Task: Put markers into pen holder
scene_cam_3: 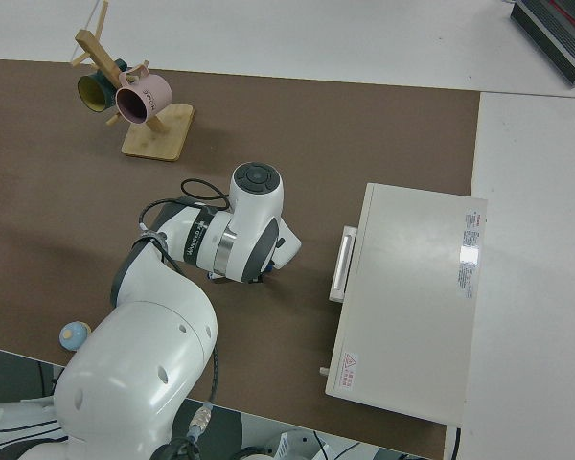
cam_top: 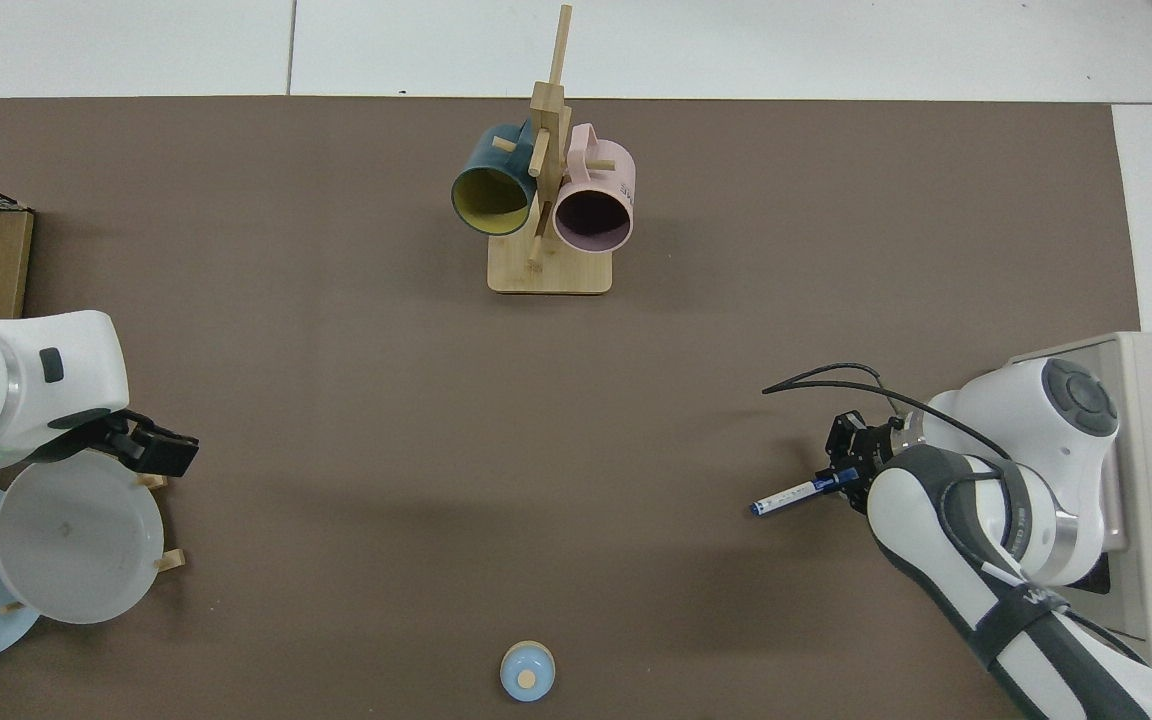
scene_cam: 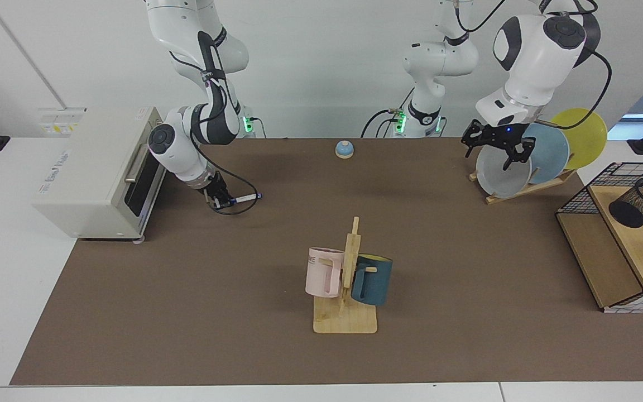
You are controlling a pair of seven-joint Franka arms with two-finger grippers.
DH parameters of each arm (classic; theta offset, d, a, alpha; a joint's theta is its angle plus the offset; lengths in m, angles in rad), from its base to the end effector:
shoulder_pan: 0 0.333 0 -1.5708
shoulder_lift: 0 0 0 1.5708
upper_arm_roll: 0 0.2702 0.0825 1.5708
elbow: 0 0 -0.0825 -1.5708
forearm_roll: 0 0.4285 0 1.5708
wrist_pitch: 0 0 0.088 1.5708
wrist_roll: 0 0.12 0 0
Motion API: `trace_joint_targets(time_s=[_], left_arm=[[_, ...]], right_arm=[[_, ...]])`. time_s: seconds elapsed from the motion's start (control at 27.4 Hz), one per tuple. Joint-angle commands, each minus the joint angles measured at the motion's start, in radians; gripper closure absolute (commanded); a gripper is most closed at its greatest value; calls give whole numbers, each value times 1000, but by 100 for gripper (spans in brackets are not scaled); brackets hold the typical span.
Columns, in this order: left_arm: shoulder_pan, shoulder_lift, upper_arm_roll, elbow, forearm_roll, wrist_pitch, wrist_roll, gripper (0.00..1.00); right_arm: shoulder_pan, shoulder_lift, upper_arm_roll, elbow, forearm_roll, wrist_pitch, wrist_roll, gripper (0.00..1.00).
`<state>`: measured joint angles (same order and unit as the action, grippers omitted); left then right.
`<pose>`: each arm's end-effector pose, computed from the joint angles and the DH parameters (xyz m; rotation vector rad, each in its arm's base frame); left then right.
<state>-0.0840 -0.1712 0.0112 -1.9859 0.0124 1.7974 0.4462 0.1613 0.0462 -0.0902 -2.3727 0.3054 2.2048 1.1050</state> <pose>0.5555 -0.0391 0.4684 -3.0285 0.8090 0.0296 0.5001 0.0485 0.1977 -2.4727 1.7698 0.4576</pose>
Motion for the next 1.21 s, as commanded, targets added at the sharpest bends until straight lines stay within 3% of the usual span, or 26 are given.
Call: trace_joint_targets(time_s=[0.0, 0.22, 0.44, 0.62, 0.99, 1.17], left_arm=[[-13, -30, 7, -34, -12, 17, 11, 0], [-11, -21, 9, -19, -14, 45, 116, 0], [-11, -19, 12, -19, -34, 69, 187, 0], [-16, -14, 10, -20, -80, 137, 353, 0], [-54, -13, 9, -27, -161, 174, 508, 0], [-108, -11, 6, -27, -183, 203, 542, 0]], right_arm=[[1, -19, 6, 75, 21, -114, -207, 100], [18, -20, 6, 173, 26, -226, -215, 100], [23, -41, 4, 224, 161, -301, -214, 100], [23, -48, 4, 280, 276, -364, -194, 100], [99, -39, 7, 326, 388, -340, -97, 100], [176, -29, 7, 346, 463, -260, -36, 100]])
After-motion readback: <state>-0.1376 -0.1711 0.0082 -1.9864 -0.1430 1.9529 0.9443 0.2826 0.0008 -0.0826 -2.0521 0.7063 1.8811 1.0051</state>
